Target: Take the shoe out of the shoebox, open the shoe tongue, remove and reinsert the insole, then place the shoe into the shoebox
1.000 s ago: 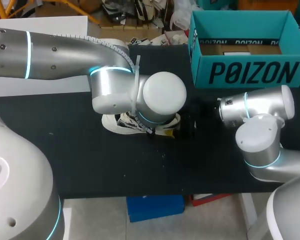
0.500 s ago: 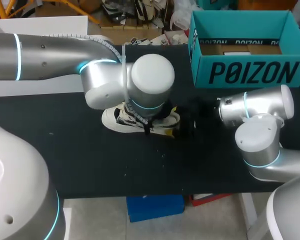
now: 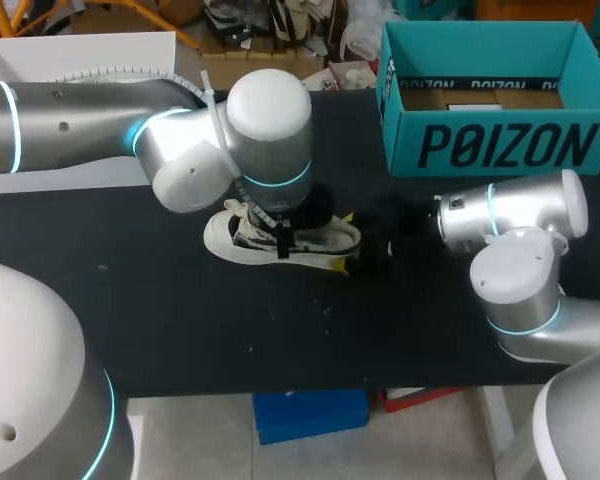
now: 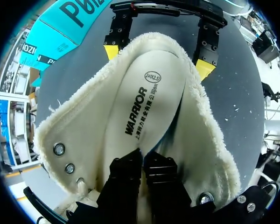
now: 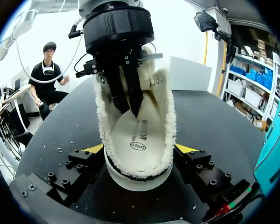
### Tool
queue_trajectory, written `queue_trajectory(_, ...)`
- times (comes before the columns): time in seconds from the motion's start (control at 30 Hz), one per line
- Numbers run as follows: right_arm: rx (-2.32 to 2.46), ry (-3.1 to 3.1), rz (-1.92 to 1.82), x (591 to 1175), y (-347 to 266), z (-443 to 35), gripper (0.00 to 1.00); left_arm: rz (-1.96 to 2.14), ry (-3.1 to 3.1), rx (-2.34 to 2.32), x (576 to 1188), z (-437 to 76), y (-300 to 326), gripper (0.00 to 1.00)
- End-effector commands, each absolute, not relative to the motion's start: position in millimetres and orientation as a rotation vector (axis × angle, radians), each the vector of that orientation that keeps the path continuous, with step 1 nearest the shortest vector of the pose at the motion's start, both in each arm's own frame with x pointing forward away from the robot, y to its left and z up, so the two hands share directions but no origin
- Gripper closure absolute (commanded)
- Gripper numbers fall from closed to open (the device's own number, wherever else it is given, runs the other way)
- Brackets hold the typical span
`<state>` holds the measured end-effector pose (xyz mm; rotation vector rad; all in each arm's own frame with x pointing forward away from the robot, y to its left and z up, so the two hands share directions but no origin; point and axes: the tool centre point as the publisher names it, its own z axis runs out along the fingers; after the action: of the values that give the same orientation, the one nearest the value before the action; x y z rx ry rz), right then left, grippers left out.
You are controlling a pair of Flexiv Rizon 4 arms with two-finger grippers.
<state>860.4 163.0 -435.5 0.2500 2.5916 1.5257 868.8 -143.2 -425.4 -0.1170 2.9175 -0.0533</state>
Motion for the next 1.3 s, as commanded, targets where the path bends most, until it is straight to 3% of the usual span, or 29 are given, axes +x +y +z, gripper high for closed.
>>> queue_trajectory(0.03, 0.252, 2.592, 1.525, 859.5, 160.0, -436.8, 1.00, -0.115, 2.927, -0.114, 874.4, -439.6, -133.0, 1.00)
queue_trajectory(0.63, 0.252, 2.592, 1.525, 859.5, 160.0, -436.8, 1.00, -0.282, 3.034, -0.032, 872.6, -403.8, -127.8, 1.00)
queue_trajectory(1.3, 0.252, 2.592, 1.525, 859.5, 160.0, -436.8, 1.00, -0.431, 3.041, 0.327, 857.3, -402.8, -162.1, 1.00)
